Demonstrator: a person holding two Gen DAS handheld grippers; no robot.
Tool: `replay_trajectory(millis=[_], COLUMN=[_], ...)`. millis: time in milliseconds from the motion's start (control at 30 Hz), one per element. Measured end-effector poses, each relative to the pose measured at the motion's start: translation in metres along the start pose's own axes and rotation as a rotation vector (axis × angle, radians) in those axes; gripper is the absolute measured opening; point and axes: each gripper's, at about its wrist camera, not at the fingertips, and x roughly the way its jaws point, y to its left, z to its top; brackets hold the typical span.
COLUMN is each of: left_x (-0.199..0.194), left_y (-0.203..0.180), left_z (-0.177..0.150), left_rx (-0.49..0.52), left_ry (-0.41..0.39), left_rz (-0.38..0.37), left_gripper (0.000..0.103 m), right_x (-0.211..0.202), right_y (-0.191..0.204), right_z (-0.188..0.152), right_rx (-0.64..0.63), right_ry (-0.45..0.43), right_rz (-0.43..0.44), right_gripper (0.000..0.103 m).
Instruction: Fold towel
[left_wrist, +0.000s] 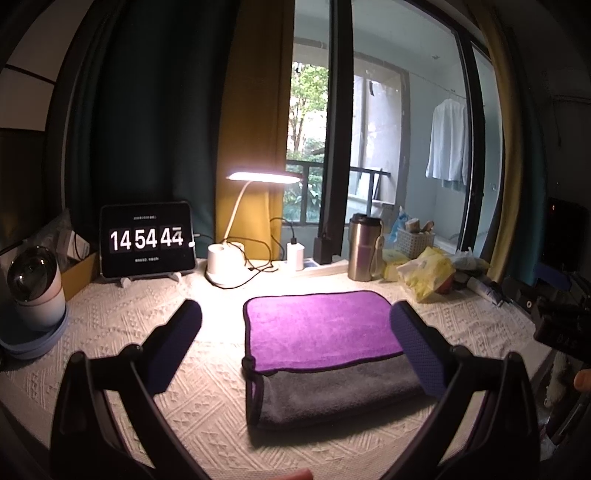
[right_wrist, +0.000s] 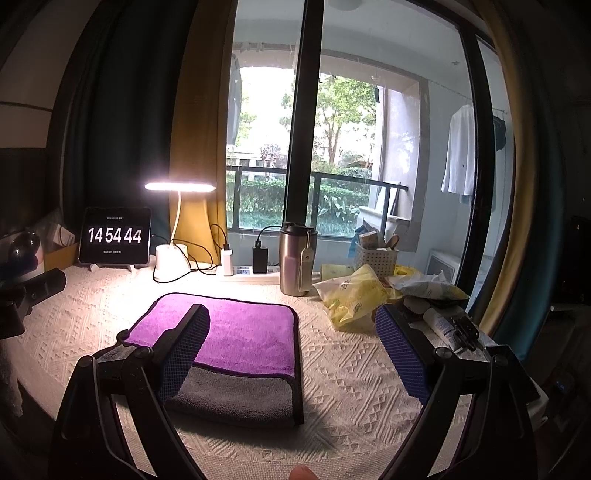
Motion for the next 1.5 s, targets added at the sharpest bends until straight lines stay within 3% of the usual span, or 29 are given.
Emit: replay_trajectory(millis=[733, 1267, 1300, 1367, 1500], left_x=[0.075, 0.132, 0.135, 0.140, 0.147], left_y=[0.000, 0.013, 0.014, 0.015, 0.015], left_z=[-0.037, -0.067, -0.069, -0.072, -0.077], left_rx=[0.006, -0.054, -0.057, -0.067, -0.069], left_ry=[0.255, 0.476, 0.490, 0.515, 0.557], left_rz=[0.001, -0.029, -0.030, -0.040, -0.051], left_gripper=[0.103, 0.101, 0.101, 0.089, 0.084], right_x=[0.064, 0.113, 0.116, 0.121, 0.130], right_y=[-0.010, -0.017, -0.017, -0.018, -0.021], right_z=[-0.036, -0.059, -0.060, -0.062, -0.065], right_rx=[0.036, 0.065, 0.066, 0.073, 0.098], right_ry=[0.199, 0.376, 0.385, 0.402, 0.439], right_rz=[0.028, 0.113, 0.118, 0.129, 0.149], right_gripper=[0.093, 0.092, 0.091, 0.087, 0.080])
